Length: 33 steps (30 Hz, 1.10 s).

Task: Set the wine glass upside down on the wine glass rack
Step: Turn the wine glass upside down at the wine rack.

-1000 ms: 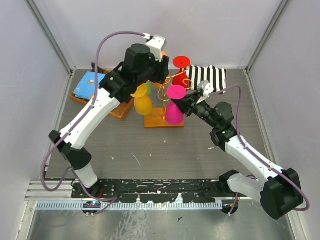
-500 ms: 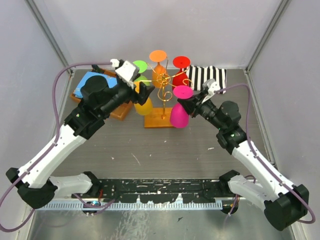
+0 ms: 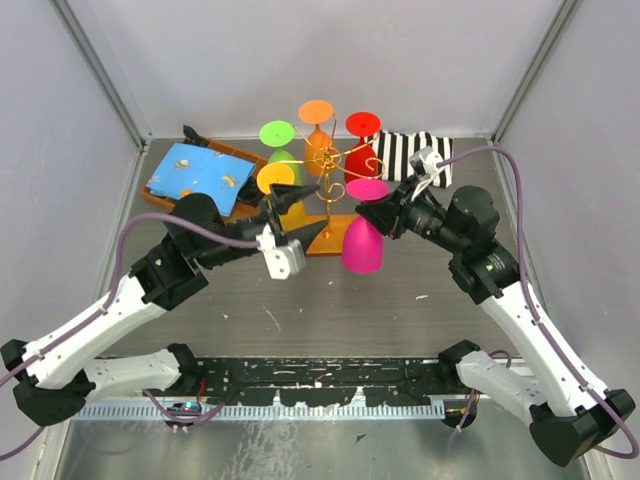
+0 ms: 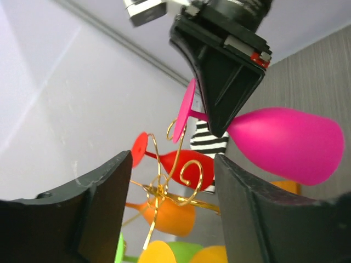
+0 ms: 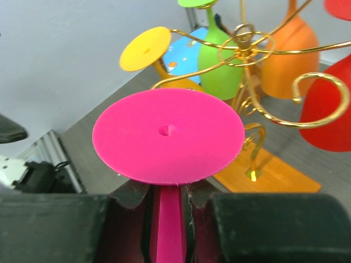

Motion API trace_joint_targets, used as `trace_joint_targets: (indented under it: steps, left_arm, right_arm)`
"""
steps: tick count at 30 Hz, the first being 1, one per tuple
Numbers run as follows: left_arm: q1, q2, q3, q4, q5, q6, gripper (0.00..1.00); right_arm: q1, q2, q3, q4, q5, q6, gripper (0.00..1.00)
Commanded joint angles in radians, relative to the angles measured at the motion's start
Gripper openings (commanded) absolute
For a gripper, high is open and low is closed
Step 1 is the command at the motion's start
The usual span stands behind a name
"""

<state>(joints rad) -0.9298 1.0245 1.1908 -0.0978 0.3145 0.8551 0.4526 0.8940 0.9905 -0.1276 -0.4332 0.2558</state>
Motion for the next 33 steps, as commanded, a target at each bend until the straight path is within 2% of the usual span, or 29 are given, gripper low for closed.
trace_joint_targets:
  steps: [1, 4, 9, 14, 21, 23, 27, 29, 33]
  left_arm:
    - [-0.058, 0.02, 0.015, -0.025, -0.02, 0.262, 0.62]
    - [-0.094, 0.052, 0.055, -0.066, -0.049, 0.306, 0.53]
    - [-0.139, 0.088, 0.079, -0.074, -0.104, 0.359, 0.47]
    - [-0.163, 0.103, 0.094, -0.066, -0.138, 0.372, 0.46]
    - [-0.179, 0.097, 0.089, -0.033, -0.146, 0.352, 0.34]
    - [-0.185, 0.099, 0.089, -0.03, -0.151, 0.351, 0.29]
    - [-0.195, 0.1, 0.086, -0.01, -0.173, 0.342, 0.07]
    - [-0.204, 0.102, 0.083, 0.009, -0.193, 0.33, 0.0]
    - [-0.227, 0.111, 0.075, 0.047, -0.266, 0.316, 0.0]
  right_arm:
    - [0.003, -0.019, 0.081, -0.037, -0.141, 0.055, 0.01]
    - [0.004, -0.021, 0.095, -0.038, -0.19, 0.069, 0.01]
    - [0.003, -0.03, 0.113, -0.036, -0.263, 0.079, 0.01]
    - [0.003, -0.038, 0.106, -0.04, -0.324, 0.075, 0.01]
    - [0.003, -0.047, 0.076, -0.036, -0.352, 0.048, 0.01]
    - [0.004, -0.044, 0.071, -0.025, -0.361, 0.05, 0.01]
    - [0.003, -0.039, 0.056, 0.012, -0.369, 0.062, 0.01]
    - [0.003, -0.044, 0.042, 0.026, -0.344, 0.066, 0.03]
    - [0.003, -0.063, 0.001, 0.086, -0.296, 0.07, 0.2]
